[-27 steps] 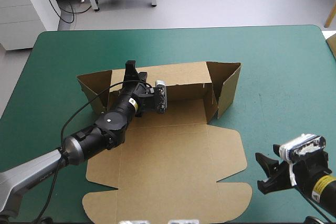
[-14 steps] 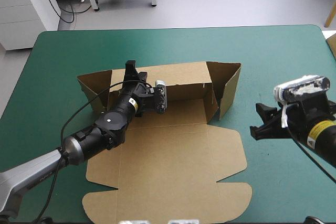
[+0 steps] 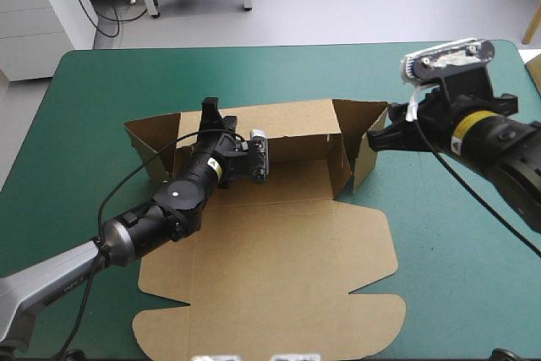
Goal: Fold the box
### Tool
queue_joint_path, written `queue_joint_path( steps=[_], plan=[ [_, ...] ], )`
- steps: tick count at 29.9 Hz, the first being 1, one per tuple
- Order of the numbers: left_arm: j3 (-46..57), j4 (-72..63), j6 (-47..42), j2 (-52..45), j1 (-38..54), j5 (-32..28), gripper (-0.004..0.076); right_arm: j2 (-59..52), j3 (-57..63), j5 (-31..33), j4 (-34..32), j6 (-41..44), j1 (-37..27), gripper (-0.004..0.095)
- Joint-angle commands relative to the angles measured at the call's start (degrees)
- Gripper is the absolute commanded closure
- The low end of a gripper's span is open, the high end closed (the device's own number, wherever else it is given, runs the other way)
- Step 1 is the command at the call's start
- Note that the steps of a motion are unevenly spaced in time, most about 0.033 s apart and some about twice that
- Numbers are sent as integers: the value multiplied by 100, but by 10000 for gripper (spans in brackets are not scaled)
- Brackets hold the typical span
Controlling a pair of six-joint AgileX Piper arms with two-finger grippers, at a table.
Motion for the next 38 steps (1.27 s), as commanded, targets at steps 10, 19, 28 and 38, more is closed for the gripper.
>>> queue_joint_path(
  steps=[10, 19, 28, 38],
  plan=[
    [-80, -52, -39, -140, -83, -260, 731, 1486, -1478, -232, 2203, -1883, -2078, 419],
    [-80, -37, -39, -140, -83, -348, 731, 2927, -2215, -92, 3418, -2887, -2757, 419],
    [-80, -57, -2, -140, -83, -359, 731, 4174, -3385, 137, 3414, -3193, -2757, 419],
    [-80, -57, -2, -130, -83, -383, 731, 4569, -3386, 137, 3444, -3300, -2757, 420]
  ],
)
